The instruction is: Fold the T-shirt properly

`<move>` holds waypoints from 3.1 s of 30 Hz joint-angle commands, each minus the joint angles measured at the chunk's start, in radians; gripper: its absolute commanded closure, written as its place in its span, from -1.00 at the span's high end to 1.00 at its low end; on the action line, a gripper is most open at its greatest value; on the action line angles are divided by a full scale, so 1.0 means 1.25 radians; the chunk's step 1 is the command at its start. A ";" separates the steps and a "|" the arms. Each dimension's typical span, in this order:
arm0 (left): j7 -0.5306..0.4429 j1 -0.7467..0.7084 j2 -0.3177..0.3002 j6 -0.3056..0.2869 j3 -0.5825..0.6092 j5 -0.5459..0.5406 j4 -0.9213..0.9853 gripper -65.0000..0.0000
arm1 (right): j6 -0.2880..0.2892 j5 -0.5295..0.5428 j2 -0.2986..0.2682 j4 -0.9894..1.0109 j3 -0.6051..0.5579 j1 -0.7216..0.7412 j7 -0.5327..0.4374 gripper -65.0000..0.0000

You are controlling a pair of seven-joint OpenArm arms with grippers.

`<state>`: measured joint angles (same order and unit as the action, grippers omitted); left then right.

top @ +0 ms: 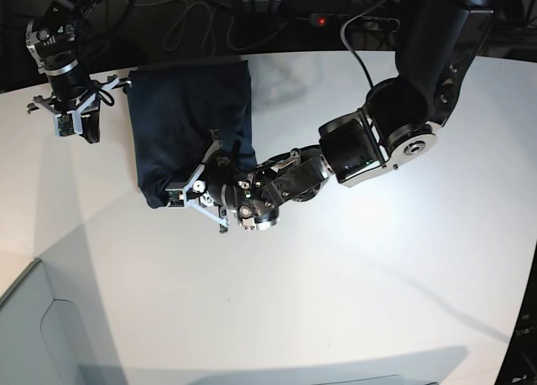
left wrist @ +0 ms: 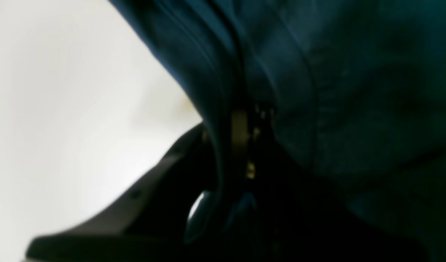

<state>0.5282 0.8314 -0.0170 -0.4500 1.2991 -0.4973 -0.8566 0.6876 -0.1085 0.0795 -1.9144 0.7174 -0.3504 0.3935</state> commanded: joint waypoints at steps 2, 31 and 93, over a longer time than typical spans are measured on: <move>0.024 0.013 -0.004 0.008 -0.009 0.036 -0.011 -0.79 | 0.008 0.013 -0.007 -0.022 0.004 0.000 -0.017 -0.99; 0.086 -0.409 -0.467 0.014 -0.931 0.042 -0.602 0.02 | 0.008 0.011 -0.002 -0.021 -0.352 0.001 -0.016 -0.99; 0.086 -0.942 -0.268 0.010 -1.530 0.035 -0.653 0.01 | 0.008 0.017 -0.056 0.144 -0.205 -0.041 -0.048 -0.99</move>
<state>0.6533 -0.3416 -0.3420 -0.4316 -0.6064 -0.4400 -1.6520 0.6876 -0.1051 0.0170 -1.7092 0.4519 -0.3939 0.3611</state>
